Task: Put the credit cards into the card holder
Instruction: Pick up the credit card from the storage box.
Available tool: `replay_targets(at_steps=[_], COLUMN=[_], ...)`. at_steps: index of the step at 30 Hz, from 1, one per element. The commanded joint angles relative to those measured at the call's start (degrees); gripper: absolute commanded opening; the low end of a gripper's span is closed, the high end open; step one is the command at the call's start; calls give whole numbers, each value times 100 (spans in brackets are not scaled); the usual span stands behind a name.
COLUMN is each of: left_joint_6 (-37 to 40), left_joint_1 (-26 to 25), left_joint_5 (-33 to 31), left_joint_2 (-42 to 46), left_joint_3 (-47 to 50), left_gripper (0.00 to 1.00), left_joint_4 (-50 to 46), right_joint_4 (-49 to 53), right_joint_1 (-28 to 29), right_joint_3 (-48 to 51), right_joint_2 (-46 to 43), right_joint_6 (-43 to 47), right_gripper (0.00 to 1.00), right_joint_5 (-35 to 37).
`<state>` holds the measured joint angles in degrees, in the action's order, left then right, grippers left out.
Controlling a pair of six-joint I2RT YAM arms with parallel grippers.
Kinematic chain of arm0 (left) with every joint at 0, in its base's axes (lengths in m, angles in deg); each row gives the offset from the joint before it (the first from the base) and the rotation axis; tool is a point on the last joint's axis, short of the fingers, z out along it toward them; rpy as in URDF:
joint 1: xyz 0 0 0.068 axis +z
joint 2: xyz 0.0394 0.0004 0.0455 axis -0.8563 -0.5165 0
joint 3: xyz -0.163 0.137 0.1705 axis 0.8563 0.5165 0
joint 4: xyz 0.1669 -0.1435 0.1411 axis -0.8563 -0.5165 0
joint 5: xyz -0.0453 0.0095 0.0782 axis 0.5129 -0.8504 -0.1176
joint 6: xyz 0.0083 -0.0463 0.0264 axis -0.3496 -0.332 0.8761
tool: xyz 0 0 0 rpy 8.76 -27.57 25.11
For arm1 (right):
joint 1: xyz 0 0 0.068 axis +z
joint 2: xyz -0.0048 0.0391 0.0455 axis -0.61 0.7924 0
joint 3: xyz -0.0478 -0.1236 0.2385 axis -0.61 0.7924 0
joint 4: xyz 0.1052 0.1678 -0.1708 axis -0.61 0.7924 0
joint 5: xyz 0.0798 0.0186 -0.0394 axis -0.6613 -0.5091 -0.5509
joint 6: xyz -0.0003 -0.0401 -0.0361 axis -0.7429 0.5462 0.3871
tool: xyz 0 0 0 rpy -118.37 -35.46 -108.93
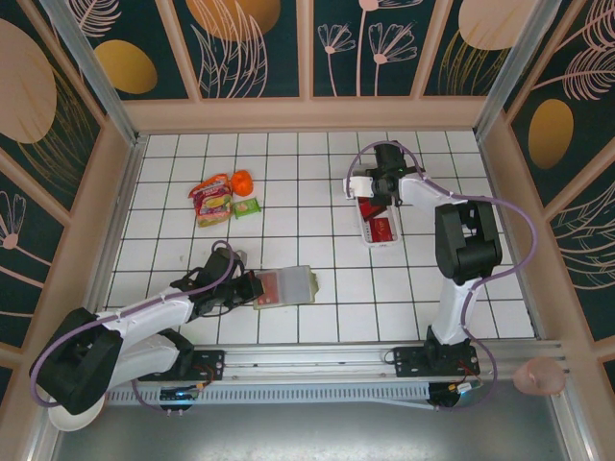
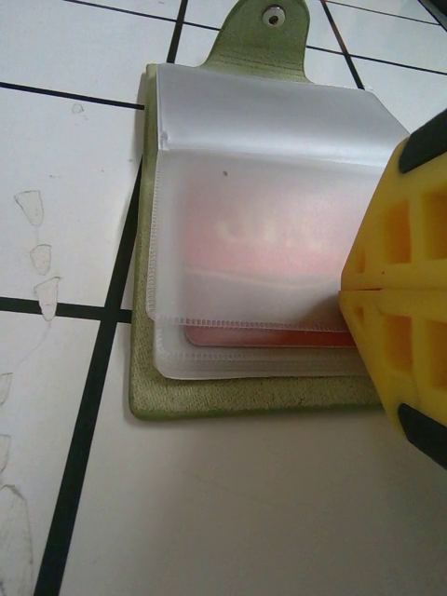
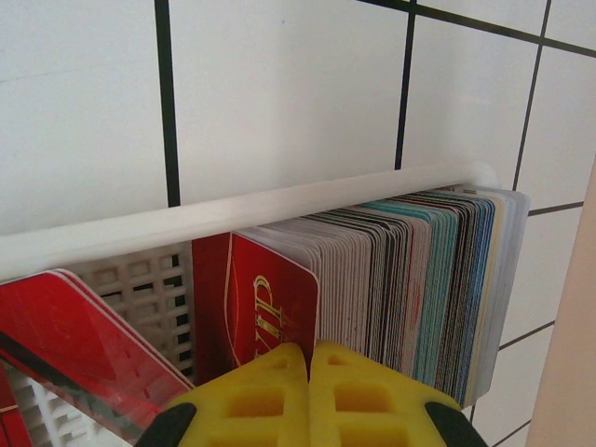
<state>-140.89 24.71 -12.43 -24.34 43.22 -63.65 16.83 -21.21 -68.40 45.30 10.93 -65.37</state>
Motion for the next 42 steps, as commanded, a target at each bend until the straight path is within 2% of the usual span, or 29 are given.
replay_targets(at_steps=[1, 9, 17, 28, 33, 36, 39, 42], left_joint_6=[-27, -32, 8, -27, -23, -24, -23, -24], left_joint_1=[-25, -24, -25, -25, -21, -26, -26, -26], left_joint_5=[-28, 7, 39, 63, 42, 69, 60, 29], left_joint_2=[-64, -73, -20, -3, 6, 13, 59, 101], left_joint_3=[32, 82, 126, 177, 179, 168, 198, 217], left_gripper=[0, 0, 0, 0, 0, 0, 0, 0], left_joint_4=[-67, 14, 33, 91, 91, 90, 99, 57], right_joint_4=[66, 594, 152, 224, 443, 468, 728, 899], right_joint_1=[-4, 107, 123, 185, 612, 979, 1388, 1950], right_joint_3=[153, 329, 592, 411, 256, 405, 578, 722], right_joint_2=[-275, -607, -893, -1400, -1975, -2455, -2925, -3234], right_joint_6=[89, -175, -306, -770, -2423, -3872, -5342, -7309], right_gripper=[3, 0, 0, 0, 0, 0, 0, 0], right_joint_5=[33, -95, 350, 455, 424, 424, 54, 362])
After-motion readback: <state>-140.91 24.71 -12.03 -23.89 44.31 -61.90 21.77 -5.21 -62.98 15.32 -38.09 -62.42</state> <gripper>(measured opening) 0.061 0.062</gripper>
